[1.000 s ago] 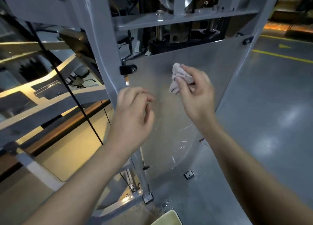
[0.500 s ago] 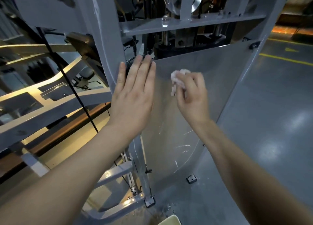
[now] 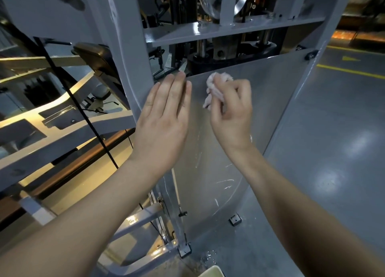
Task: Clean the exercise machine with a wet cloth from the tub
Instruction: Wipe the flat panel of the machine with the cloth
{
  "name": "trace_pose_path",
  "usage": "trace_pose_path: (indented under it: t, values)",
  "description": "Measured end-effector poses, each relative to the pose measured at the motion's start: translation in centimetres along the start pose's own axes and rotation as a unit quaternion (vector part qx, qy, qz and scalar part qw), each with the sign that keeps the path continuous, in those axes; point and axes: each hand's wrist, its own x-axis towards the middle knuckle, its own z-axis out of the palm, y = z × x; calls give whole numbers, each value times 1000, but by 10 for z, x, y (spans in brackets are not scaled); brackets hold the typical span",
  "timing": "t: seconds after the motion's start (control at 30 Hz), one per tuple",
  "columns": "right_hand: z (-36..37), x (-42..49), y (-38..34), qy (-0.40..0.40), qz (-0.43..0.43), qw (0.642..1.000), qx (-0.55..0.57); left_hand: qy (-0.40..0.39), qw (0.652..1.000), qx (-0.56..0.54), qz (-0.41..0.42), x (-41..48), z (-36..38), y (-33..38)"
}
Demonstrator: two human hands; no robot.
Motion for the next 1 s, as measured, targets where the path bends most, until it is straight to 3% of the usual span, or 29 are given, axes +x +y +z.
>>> trace_pose_path:
  t: [0.1, 0.17, 0.27, 0.37, 0.47, 0.63, 0.77, 0.9, 1.0]
  values:
    - [-6, -32, 9, -122, -65, 990, -38, -8, 1000, 2, 1, -1, -1, 0]
    - [-18, -31, 19, -159, -41, 984, -67, -7, 1000, 8, 1, -1, -1, 0]
    - [-24, -2, 22, -89, 22, 994, -65, -7, 1000, 12, -1, 0, 0, 1]
    - [-16, 21, 3, -41, 2, 999, -20, -9, 1000, 13, -3, 0, -1, 3]
    - [-9, 11, 6, -46, -36, 997, -44, -9, 1000, 14, 1, 0, -1, 2]
    - [-17, -25, 28, -39, 17, 990, -131, -18, 1000, 21, 7, -1, 0, 0]
    - [-16, -22, 15, -62, 71, 994, -59, -21, 1000, 23, 4, -1, 1, 1]
    - [-8, -2, -8, -10, 34, 999, -30, -10, 1000, 19, -2, -1, 1, 1]
    - [-6, -24, 5, -74, 17, 996, -47, -20, 1000, 12, 5, -1, -1, -1]
